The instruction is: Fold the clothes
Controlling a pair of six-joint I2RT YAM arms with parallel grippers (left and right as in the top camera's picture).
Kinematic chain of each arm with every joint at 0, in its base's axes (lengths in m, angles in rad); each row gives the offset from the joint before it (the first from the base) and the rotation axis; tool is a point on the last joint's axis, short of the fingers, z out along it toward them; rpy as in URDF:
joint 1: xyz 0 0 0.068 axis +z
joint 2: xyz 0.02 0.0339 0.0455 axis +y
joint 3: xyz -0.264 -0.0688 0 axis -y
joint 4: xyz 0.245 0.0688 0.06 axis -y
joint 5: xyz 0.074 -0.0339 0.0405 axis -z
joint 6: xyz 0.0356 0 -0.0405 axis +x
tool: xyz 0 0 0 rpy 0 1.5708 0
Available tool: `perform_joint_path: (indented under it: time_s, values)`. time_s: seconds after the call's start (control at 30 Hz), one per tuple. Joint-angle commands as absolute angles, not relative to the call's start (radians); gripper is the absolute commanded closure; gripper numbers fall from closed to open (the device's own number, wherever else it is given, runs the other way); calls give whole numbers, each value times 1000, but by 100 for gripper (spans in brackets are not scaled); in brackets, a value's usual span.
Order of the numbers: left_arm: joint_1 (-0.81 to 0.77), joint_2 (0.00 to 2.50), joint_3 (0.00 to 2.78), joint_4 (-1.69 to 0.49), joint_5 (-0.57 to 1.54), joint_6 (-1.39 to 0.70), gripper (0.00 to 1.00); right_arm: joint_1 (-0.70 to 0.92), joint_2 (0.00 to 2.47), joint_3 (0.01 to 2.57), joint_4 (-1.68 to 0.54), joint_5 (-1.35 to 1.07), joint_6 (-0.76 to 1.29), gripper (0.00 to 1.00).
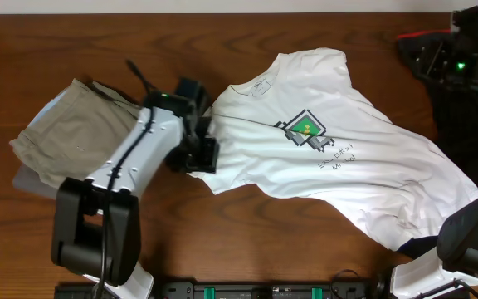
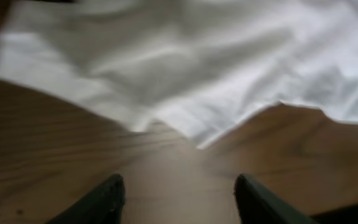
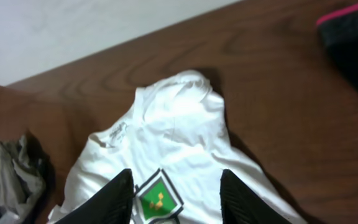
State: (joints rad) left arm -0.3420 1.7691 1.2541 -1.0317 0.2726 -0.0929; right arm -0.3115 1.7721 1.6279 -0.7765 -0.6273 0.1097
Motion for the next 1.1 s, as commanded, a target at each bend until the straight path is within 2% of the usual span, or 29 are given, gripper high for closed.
perform_joint_path:
  time_s: [0.0, 0.17, 0.4, 0.63, 0.77, 1.0, 1.07]
  values:
    - [-427, 1768, 1201, -1017, 170, -84, 36, -293, 1777, 1628, -802, -590, 96, 56]
    - [-506, 1768, 1115, -907, 71, -70, 35, -294, 1777, 1628, -839, -575, 96, 55]
    - [-547, 1768, 1036, -760, 66, 28, 35, -294, 1777, 1628, -854, -575, 96, 55]
    - [-548, 1789, 1030, -712, 66, 90, 57, -294, 1777, 1628, -857, -575, 96, 55]
    - [-549, 1796, 1015, -693, 68, 119, 59, -294, 1777, 1628, -857, -575, 96, 55]
    - [-579, 1796, 960, -687, 118, 138, 55, -294, 1777, 1628, -864, -572, 96, 54]
    - [-582, 1796, 955, -687, 118, 138, 59, -294, 1777, 1628, -865, -572, 96, 54]
